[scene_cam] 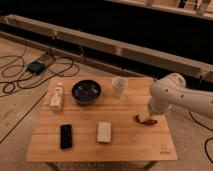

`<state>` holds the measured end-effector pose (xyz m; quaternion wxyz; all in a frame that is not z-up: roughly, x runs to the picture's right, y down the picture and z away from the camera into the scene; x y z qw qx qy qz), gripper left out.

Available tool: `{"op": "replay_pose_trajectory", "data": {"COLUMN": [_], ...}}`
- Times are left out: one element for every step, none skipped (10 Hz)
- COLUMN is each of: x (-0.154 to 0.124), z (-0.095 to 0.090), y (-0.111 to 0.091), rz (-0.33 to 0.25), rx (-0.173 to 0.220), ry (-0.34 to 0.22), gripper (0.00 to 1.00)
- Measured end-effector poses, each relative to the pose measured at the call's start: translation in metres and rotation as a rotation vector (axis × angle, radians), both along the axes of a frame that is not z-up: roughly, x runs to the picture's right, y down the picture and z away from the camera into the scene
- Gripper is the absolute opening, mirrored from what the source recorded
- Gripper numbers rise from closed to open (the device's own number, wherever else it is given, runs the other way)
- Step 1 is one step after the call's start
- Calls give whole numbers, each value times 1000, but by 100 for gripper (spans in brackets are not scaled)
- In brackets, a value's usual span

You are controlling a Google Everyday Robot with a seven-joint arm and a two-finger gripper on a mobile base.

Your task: Wipe the white sponge on the table

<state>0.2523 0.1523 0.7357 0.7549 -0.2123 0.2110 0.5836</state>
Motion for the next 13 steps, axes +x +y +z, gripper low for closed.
{"op": "replay_pose_trajectory", "data": {"x": [0,0,0,0,0,0,-5,-18,-40,-56,-68,-94,-110], "z": [0,0,0,0,0,0,-1,0,2,3,3,7,9], "y": [0,0,0,0,0,0,2,3,7,14,19,29,35], "rz": [0,0,0,0,0,-2,-5,-11,-25,-34,-38,-44,-44], "rx": [0,0,0,0,0,0,-5,-8,-12,-20,-26,-36,-40], "ry": [0,0,0,0,0,0,1,-6,-22,-28,-35,-58,-76], "gripper": [80,80,80,80,80,80,80,80,80,80,80,80,80]}}
